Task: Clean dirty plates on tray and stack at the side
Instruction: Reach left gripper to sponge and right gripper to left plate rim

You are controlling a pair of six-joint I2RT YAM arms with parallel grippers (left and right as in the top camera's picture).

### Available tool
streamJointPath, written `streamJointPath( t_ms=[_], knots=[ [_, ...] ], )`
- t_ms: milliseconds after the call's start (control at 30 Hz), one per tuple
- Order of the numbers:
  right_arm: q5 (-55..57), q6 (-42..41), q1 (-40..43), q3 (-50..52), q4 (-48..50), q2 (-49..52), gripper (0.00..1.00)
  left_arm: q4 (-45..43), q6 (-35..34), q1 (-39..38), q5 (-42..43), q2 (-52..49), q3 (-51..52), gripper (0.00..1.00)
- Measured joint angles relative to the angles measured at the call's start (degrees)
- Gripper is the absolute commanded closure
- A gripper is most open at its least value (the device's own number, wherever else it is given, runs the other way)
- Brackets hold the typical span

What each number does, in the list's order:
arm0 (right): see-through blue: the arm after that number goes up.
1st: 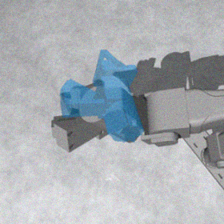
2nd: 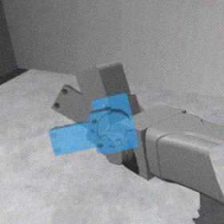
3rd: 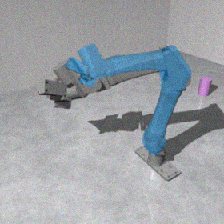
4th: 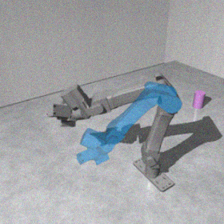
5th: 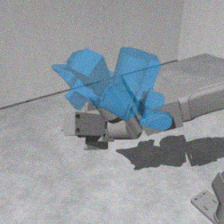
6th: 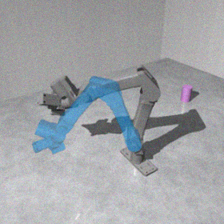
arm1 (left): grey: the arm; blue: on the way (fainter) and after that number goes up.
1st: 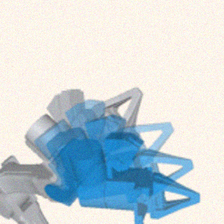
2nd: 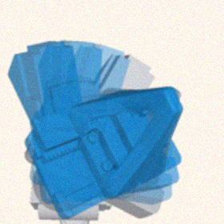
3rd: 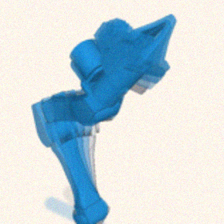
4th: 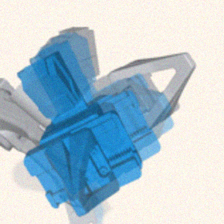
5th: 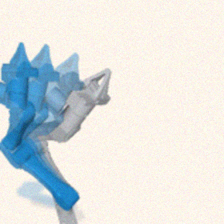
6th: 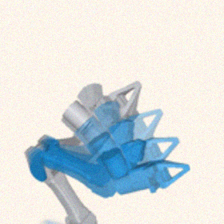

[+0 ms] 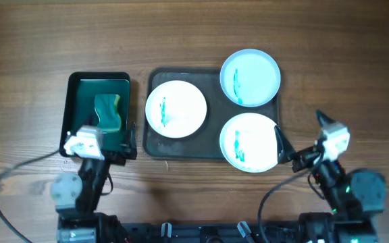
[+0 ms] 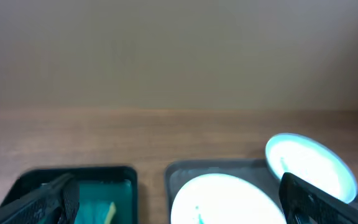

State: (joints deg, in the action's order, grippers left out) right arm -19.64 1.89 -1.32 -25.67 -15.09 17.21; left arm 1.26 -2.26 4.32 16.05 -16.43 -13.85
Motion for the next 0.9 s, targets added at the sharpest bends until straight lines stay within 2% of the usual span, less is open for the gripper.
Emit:
streamJointPath(
  t_ms=[100, 233, 267, 300, 400, 500, 700, 800, 900],
  knots=[
    [-1.8, 0.3, 0.0, -10.2, -6.8, 9.6, 0.0, 6.3, -0.4, 0.0, 1.5, -7.6, -9.6, 0.0],
    [-2.2, 0.8, 0.0, -27.0, -24.4, 26.4, 0.0, 26.6, -0.7, 0.0, 2.7, -23.0, -29.2, 0.0],
    [-1.7, 1.1, 0.0, -30.8, -28.7, 30.8, 0.0, 28.3, -0.6, 0.0, 2.7, -24.9, -31.3, 0.0],
    [-1.2, 1.3, 0.0, -34.9, -32.5, 36.8, 0.0, 37.7, -0.7, 0.0, 2.8, -30.7, -37.8, 0.0],
    [-1.3, 0.8, 0.0, -38.5, -37.9, 45.2, 0.0, 48.6, -0.9, 0.0, 3.4, -42.9, -48.4, 0.0],
    [-4.0, -2.9, 0.0, -39.0, -39.1, 50.8, 0.0, 51.8, -0.9, 0.0, 4.5, -50.4, -52.3, 0.0],
    [-5.2, -8.5, -1.3, -39.0, -38.0, 57.6, 0.15, 53.0, -0.9, 0.0, 4.7, -56.9, -52.4, 0.0],
    [-4.3, -13.1, -7.5, -41.3, -36.1, 62.3, 0.22, 52.7, -0.9, 0.0, 5.0, -57.4, -52.4, 0.0],
    [-3.9, -17.3, -13.8, -46.1, -34.9, 70.5, 0.37, 52.8, -1.0, 0.0, 5.5, -57.5, -52.5, 0.0]
  ],
)
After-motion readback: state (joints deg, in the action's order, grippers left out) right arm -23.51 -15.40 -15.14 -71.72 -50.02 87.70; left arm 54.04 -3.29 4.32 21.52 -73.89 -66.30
